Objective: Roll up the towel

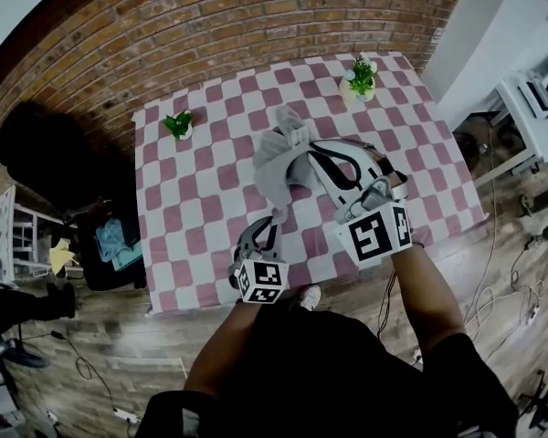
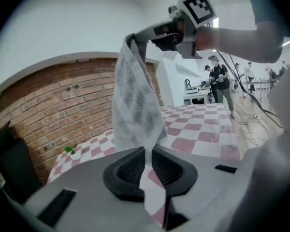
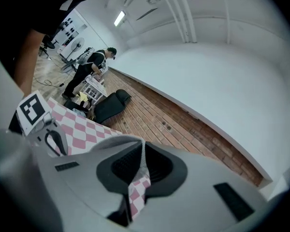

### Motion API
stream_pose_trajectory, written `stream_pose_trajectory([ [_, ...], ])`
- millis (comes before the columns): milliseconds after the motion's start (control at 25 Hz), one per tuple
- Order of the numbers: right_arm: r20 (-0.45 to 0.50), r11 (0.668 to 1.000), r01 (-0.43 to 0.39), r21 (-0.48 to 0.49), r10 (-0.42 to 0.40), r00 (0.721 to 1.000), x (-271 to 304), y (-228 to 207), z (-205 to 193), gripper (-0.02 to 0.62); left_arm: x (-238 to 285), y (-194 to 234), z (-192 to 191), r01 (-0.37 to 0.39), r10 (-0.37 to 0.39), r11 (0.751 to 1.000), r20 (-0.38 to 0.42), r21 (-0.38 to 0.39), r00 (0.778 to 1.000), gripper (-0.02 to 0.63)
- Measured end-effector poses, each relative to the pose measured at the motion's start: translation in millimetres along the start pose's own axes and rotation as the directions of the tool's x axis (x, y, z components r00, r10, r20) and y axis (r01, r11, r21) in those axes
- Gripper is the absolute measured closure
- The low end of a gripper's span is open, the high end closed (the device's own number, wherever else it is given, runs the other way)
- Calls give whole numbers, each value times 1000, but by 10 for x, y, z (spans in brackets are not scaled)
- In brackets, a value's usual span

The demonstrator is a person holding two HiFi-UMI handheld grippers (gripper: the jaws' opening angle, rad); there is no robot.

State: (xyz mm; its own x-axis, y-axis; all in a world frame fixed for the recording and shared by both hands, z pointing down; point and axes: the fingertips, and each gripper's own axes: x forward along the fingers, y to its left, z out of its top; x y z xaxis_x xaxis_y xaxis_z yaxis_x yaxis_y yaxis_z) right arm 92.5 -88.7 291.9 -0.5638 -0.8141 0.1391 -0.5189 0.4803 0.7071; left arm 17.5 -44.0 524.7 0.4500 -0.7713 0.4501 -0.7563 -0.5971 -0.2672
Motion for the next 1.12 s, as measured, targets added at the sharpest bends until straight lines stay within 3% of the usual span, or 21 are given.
stream_pose_trajectory([
  [240,-99,998,42,53,-36,994,-72,-193,-420,580,-363,910,274,-165,160,979,50,123,986,569],
  [520,-158,996,52,70,-40,987,-79,-190,-675,580,-453,1615,750,-226,205,961,137,162,969,575],
  [680,-197,997,30,75,-14,980,-35,-104,-886,578,-414,1887,995,-264,225,925,166,274,960,575],
  [760,-212,998,11,62,3,977,69,-103,-1007,578,-277,2016,1060,-253,209,906,163,338,964,575],
  [920,-217,998,-47,-29,39,975,506,-179,-1278,580,201,2313,1140,-170,134,901,118,400,984,577],
  [1120,-254,992,-110,-65,90,963,1247,-655,-1441,580,918,2811,1486,-57,57,878,14,475,998,578],
])
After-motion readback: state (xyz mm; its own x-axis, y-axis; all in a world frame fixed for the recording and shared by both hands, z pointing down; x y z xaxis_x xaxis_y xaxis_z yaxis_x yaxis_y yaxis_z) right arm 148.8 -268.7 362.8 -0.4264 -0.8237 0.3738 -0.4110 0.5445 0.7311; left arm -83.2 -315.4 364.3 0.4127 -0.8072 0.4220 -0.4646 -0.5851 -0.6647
